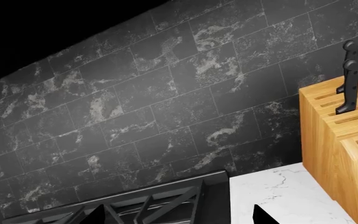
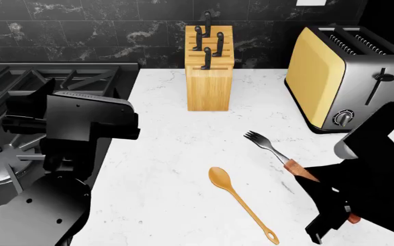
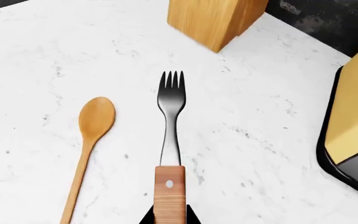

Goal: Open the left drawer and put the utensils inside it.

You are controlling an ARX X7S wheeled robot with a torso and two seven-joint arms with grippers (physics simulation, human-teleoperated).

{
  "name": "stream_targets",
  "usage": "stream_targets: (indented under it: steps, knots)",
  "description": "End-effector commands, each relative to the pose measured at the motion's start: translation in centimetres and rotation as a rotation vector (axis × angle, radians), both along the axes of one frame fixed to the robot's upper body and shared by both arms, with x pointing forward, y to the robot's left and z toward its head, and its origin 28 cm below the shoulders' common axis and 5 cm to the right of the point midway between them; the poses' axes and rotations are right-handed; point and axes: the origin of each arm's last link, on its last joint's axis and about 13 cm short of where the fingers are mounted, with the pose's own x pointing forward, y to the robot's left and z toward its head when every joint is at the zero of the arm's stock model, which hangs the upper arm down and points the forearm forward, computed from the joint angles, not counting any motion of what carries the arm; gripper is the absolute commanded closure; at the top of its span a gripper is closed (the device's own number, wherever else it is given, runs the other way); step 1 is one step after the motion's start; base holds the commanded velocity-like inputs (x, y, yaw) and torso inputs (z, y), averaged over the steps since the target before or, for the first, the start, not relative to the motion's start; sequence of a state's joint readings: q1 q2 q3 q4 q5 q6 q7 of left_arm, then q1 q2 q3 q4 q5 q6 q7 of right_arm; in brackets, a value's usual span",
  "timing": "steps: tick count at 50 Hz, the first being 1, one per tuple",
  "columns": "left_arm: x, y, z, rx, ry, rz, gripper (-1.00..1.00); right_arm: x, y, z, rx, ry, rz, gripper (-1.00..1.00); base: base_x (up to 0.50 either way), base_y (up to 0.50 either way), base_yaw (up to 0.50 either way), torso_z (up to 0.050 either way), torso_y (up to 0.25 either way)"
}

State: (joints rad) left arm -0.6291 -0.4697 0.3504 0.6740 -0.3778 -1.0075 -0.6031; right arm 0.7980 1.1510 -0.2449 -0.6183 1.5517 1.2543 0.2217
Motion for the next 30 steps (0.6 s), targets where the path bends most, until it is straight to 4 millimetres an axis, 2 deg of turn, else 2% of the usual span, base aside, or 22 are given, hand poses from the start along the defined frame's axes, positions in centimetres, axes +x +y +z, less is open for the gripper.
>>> stream_targets:
  steps: [1, 13, 30]
  knots:
    - [0.0, 0.0, 0.0, -0.002, -0.001, 0.001, -1.0, -0.7, 1.6, 1.2, -0.074, -0.038, 0.07, 1.0, 0.0, 0.0, 0.0, 0.0, 0.0]
    - [0.1, 0.1, -0.2, -0.002, 0.004, 0.0, -1.0, -1.0, 4.3, 1.0, -0.173, -0.042, 0.195, 1.0, 0.0, 0.0, 0.0, 0.0, 0.0]
    - [0.0, 0.5, 0.0, -0.003, 0.002, 0.011, -1.0, -2.2, 6.8, 0.5, -0.252, -0.021, 0.34, 1.0, 0.0, 0.0, 0.0, 0.0, 0.0]
